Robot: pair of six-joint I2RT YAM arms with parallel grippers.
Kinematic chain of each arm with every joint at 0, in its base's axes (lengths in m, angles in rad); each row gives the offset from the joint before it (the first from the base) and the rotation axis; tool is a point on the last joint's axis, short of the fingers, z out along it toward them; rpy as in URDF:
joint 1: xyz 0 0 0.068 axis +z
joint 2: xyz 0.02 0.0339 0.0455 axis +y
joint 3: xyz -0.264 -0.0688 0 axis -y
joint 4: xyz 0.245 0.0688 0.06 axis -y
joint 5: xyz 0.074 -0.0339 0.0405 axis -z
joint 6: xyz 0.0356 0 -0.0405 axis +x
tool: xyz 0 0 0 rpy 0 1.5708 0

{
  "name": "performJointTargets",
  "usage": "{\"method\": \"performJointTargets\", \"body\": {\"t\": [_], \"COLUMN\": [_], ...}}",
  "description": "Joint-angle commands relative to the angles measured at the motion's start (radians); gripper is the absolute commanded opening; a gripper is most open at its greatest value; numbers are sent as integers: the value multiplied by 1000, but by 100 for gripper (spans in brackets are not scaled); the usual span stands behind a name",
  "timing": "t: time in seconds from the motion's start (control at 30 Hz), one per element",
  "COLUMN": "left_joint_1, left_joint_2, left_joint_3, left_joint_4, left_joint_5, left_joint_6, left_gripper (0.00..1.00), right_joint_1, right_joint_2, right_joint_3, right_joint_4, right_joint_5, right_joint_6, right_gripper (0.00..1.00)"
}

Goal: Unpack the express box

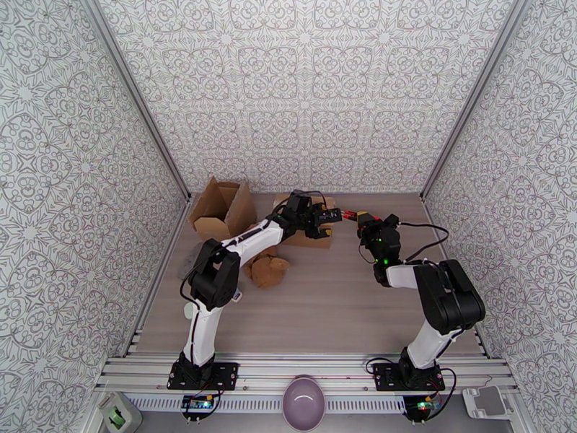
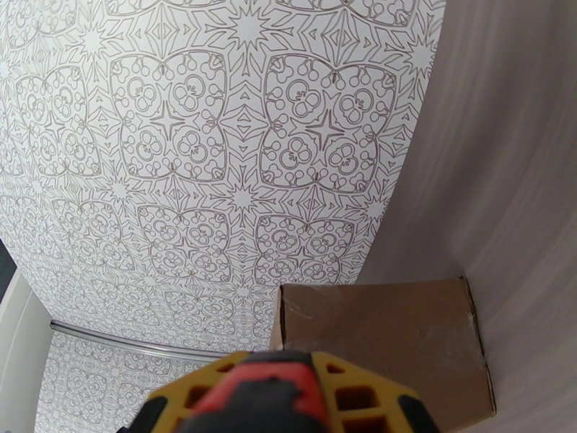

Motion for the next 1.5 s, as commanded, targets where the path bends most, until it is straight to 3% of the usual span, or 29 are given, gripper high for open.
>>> {"method": "performJointTargets", "body": {"t": [0.0,0.27,0.47,0.7,1.07,1.23,1.47], "left_joint_1": [50,49,55,72,83,84,83], "left_joint_2": [41,35,8,-38,-87,-108,-114], "left_joint_3": [51,46,20,-33,-92,-126,-143], "left_joint_4": [85,74,37,17,-18,-30,-30], "left_joint_5": [-92,-92,-19,131,229,239,238], "left_joint_6": [-35,-29,-9,1,-5,-6,-9], "left_gripper": [74,74,74,73,73,73,72], "right_joint_1": [38,36,35,17,7,7,7], "right_joint_2": [-3,-47,-83,-197,-309,-309,-194], "right_joint_3": [-55,-85,-93,-122,-95,-90,-31], "right_joint_4": [-16,-52,-60,-178,-327,-295,-163], "right_joint_5": [-262,-277,-252,-139,-22,5,23], "right_joint_6": [24,22,37,-36,-143,-155,-146], "right_gripper": [0,0,0,0,0,0,0]}}
